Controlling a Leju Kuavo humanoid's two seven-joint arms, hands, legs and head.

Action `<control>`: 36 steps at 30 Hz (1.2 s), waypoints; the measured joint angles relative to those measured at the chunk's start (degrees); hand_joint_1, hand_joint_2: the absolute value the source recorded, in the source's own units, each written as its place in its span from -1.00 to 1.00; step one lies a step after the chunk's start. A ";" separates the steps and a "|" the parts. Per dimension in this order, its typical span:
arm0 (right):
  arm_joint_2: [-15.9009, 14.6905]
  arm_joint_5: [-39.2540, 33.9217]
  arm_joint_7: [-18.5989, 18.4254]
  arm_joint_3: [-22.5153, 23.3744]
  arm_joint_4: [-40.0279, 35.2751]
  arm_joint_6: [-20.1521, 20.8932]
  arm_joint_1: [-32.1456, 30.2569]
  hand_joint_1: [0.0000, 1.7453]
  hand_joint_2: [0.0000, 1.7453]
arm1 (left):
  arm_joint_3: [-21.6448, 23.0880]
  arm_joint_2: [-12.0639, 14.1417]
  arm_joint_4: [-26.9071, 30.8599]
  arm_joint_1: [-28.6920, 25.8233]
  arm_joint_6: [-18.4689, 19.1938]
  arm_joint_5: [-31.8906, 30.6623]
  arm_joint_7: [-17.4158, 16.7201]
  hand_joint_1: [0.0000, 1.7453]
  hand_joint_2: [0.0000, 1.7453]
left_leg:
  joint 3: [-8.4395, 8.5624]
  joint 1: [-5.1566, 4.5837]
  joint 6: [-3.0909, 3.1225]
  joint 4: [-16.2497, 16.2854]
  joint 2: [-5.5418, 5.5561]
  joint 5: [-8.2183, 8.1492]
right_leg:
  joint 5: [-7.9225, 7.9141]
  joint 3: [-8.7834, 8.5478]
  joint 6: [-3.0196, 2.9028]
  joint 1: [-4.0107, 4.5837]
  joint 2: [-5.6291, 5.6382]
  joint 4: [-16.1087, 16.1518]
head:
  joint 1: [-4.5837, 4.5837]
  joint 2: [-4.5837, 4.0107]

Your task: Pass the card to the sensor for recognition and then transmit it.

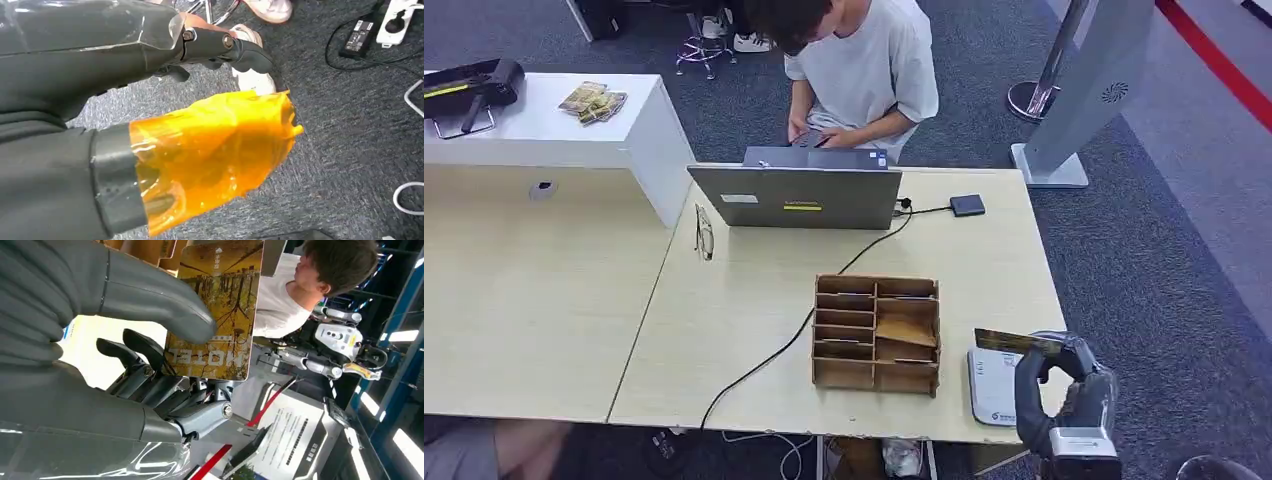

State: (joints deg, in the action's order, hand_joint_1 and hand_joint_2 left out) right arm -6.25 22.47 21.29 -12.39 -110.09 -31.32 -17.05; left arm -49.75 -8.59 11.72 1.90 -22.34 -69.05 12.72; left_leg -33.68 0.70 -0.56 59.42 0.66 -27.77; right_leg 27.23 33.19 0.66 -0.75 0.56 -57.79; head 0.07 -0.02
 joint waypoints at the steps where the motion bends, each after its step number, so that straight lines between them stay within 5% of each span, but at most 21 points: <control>1: 0.00 -0.02 0.09 -0.09 -0.02 -0.02 0.01 1.00 1.00 | 0.02 0.00 0.00 0.00 -0.15 -0.39 0.00 -1.00 -1.00 | 0.00 0.00 0.00 0.00 0.00 0.00 | 0.00 0.00 0.00 0.00 -0.01 0.00 | 0.02 0.00; 27: -0.72 0.68 0.09 -2.14 0.04 1.20 2.58 1.00 1.00 | 1.20 -0.02 0.00 0.20 -1.22 -3.38 0.04 -1.00 -1.00 | -0.01 0.00 0.00 0.00 0.01 0.00 | 0.00 0.00 0.00 0.00 -0.01 0.00 | 0.00 0.00; 36: -1.09 2.23 -1.64 -3.45 2.03 6.19 8.00 1.00 1.00 | 2.32 -0.02 0.00 0.24 -1.18 -5.86 0.09 -1.00 -1.00 | 0.00 0.00 -0.01 0.00 -0.01 0.03 | -0.03 -0.01 -0.01 0.00 0.00 -0.01 | 0.02 0.00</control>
State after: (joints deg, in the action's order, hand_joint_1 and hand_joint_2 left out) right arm -7.34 24.70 19.65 -15.85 -108.06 -25.13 -9.05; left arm -47.43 -8.61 11.72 2.14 -23.52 -74.90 12.81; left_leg -33.68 0.70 -0.57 59.42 0.64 -27.75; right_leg 27.20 33.18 0.65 -0.75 0.56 -57.80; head 0.09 -0.02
